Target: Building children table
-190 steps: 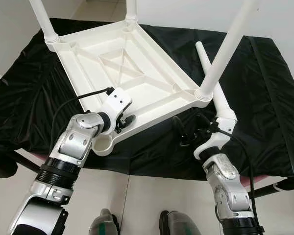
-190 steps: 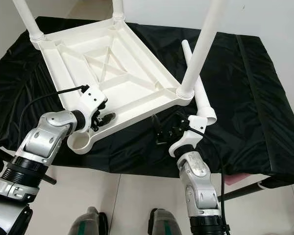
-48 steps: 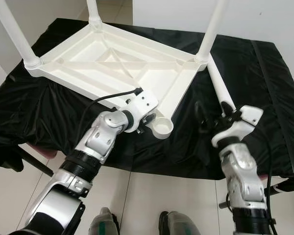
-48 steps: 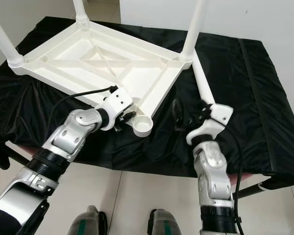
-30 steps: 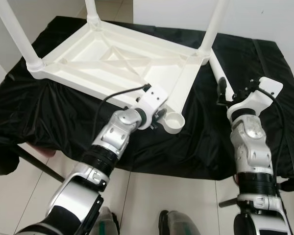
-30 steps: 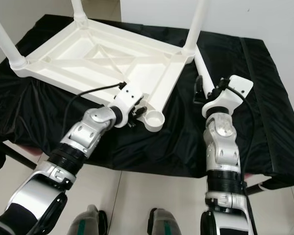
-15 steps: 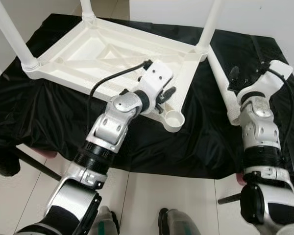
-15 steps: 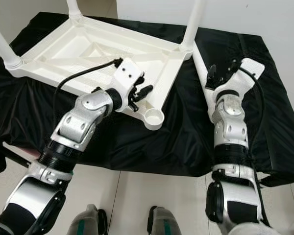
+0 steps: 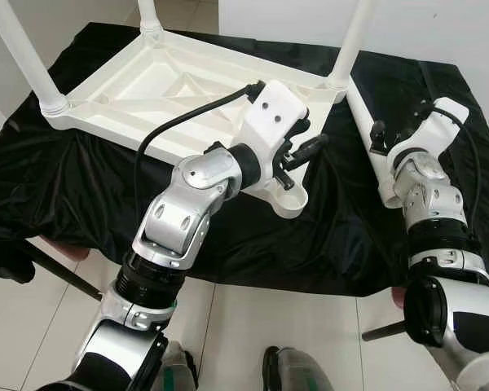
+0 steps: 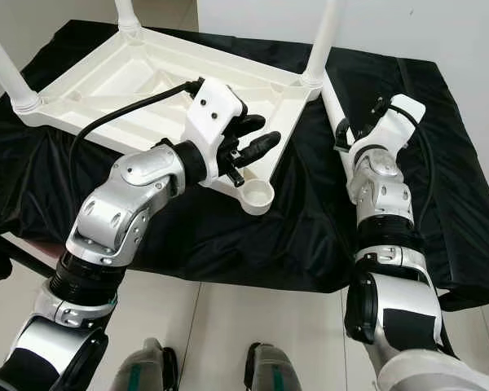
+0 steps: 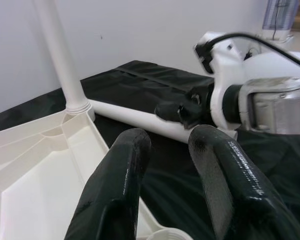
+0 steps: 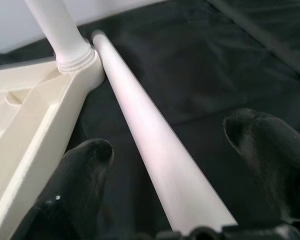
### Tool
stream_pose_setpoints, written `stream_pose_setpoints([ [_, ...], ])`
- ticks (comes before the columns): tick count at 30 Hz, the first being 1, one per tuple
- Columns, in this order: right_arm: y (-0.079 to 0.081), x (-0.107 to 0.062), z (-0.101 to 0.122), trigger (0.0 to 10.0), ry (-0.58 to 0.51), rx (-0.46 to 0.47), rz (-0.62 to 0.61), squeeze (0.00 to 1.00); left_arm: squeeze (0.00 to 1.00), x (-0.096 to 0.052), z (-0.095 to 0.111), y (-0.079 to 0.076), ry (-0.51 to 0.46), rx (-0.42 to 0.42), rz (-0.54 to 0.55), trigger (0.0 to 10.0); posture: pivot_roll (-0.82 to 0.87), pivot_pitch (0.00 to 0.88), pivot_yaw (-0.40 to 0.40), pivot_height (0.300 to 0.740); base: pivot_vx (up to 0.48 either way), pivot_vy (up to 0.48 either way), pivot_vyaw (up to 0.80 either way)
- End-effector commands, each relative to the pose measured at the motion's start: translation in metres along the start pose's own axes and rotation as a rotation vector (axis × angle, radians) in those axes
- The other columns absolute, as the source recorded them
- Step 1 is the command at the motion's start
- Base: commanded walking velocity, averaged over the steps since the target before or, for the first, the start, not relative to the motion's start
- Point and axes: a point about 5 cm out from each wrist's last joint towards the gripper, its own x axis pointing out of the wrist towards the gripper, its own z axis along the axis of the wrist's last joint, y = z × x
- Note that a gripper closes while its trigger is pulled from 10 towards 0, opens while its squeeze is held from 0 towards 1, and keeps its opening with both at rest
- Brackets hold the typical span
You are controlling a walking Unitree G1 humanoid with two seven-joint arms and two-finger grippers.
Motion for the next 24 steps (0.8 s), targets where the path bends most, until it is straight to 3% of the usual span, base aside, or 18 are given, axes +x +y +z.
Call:
stream_pose_setpoints([
  [1, -0.006, 0.002, -0.008, 10.0, 0.084, 0.003, -0.018, 0.00, 0.00, -0.002, 0.002, -0.003, -0.005, -0.009, 0.000, 10.0, -0.05, 0.071, -0.026, 0.740, 0.000, 0.000, 0.00],
  [6, -0.012, 0.003, -0.020, 10.0, 0.169, 0.012, -0.041, 0.00, 0.00, -0.003, 0.004, -0.004, -0.004, -0.012, -0.001, 10.0, -0.05, 0.071, -0.027, 0.740, 0.000, 0.000, 0.00],
  [14, -0.018, 0.003, -0.041, 10.0, 0.366, 0.113, -0.068, 0.00, 0.00, -0.004, 0.004, -0.007, 0.002, -0.034, -0.003, 10.0, -0.05, 0.082, -0.029, 0.740, 0.000, 0.000, 0.00],
  [24, -0.011, 0.001, -0.050, 10.0, 0.463, 0.260, -0.026, 0.00, 0.00, -0.004, 0.007, -0.006, -0.004, -0.040, 0.012, 10.0, -0.05, 0.085, -0.031, 0.740, 0.000, 0.000, 0.00],
])
